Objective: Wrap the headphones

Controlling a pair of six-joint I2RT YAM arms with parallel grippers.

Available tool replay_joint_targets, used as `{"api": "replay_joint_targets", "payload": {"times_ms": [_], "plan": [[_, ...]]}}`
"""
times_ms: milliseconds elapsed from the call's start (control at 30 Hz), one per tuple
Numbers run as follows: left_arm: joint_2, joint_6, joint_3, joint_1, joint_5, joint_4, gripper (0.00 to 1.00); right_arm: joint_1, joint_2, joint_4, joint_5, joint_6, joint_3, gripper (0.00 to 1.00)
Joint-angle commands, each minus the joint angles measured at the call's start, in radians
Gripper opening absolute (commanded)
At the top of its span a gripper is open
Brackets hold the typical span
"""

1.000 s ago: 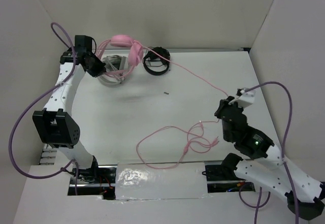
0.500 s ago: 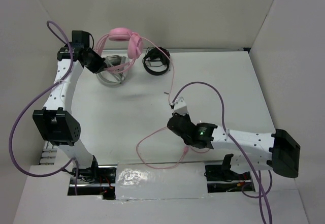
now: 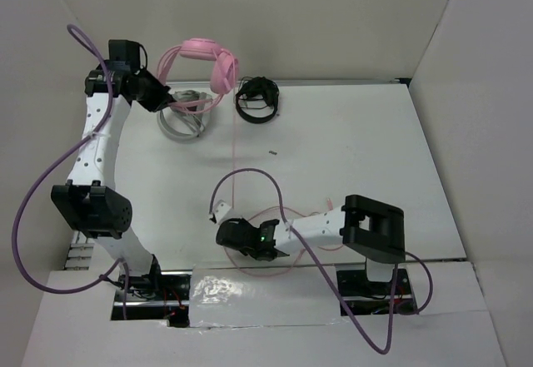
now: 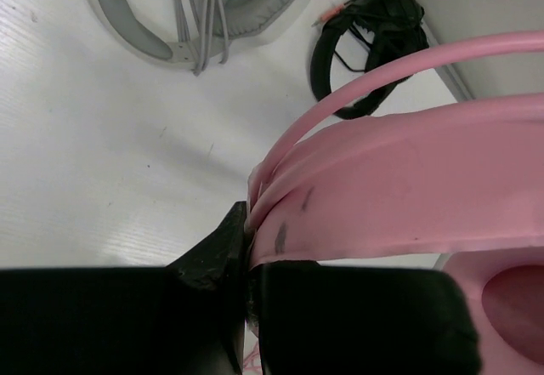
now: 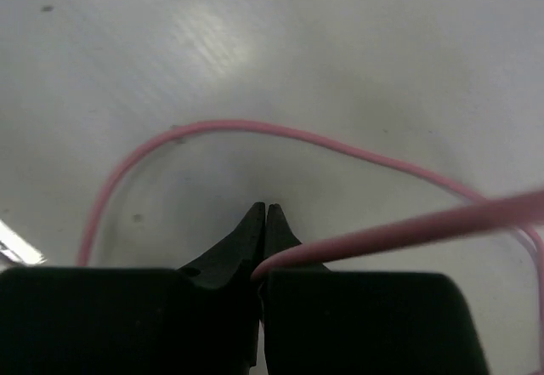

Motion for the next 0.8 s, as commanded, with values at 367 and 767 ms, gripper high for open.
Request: {"api": "replay_joint_targets", "payload": {"times_ms": [367,767], "plan": [[0.021,-0.008,0.016,-0.186,-0.053,0.126,0.00,-0.039,-0.256,0.025,-0.292,-0.277,0.041,0.00],[0.007,0.290,-0.257,-0.397,-0.237,0.388,0.00,-0.166,-0.430,-0.280,-0.193,-0.463,0.248,0.00]]}}
